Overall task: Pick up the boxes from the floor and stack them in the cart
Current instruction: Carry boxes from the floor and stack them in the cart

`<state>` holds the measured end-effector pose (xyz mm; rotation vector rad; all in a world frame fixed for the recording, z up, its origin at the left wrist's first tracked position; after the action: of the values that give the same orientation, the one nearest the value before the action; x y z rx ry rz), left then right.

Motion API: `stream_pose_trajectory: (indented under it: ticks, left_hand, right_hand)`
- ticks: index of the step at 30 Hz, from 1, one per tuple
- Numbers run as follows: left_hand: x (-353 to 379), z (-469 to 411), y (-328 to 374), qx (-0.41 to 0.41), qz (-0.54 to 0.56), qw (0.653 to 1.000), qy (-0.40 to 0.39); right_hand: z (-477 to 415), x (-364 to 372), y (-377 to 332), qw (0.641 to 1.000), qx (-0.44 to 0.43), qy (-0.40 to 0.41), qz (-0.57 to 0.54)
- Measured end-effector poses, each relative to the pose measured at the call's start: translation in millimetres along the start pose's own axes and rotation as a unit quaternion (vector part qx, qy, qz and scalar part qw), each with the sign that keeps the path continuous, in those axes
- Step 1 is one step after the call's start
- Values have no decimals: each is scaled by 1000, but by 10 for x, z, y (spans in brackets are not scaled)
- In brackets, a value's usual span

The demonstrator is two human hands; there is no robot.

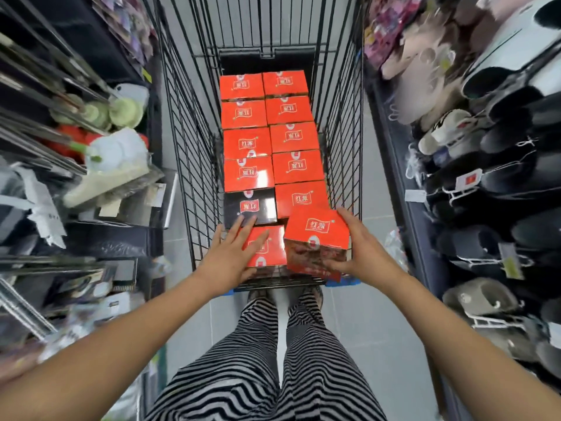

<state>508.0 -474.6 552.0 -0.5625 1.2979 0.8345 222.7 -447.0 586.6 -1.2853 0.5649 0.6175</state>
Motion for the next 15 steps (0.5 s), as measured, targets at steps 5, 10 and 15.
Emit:
stream_pose_trajectory:
  ticks: [5, 10, 15]
  left_hand:
    - [-26, -13, 38, -33, 27, 999, -23]
    - [-65, -4, 62, -44, 41, 998, -25]
    - [-35, 31, 97, -130, 115, 985, -9]
  right_hand:
    - [-89, 89, 122, 993, -24, 11, 116]
    - [71, 312, 185, 996, 66, -50, 38]
    - [2, 649, 228, 981, 179, 37, -58]
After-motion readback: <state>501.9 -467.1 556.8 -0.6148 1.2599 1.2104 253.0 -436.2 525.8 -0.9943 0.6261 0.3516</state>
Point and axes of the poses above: each hand's wrist, its own z-axis away from the middle knuckle, its own x-axis out of the palm, y = z × x, the point moved 2 cm from there along -z, towards the middle knuckle, and after that the axes turned 15 degrees about y, right-handed, at the moved point
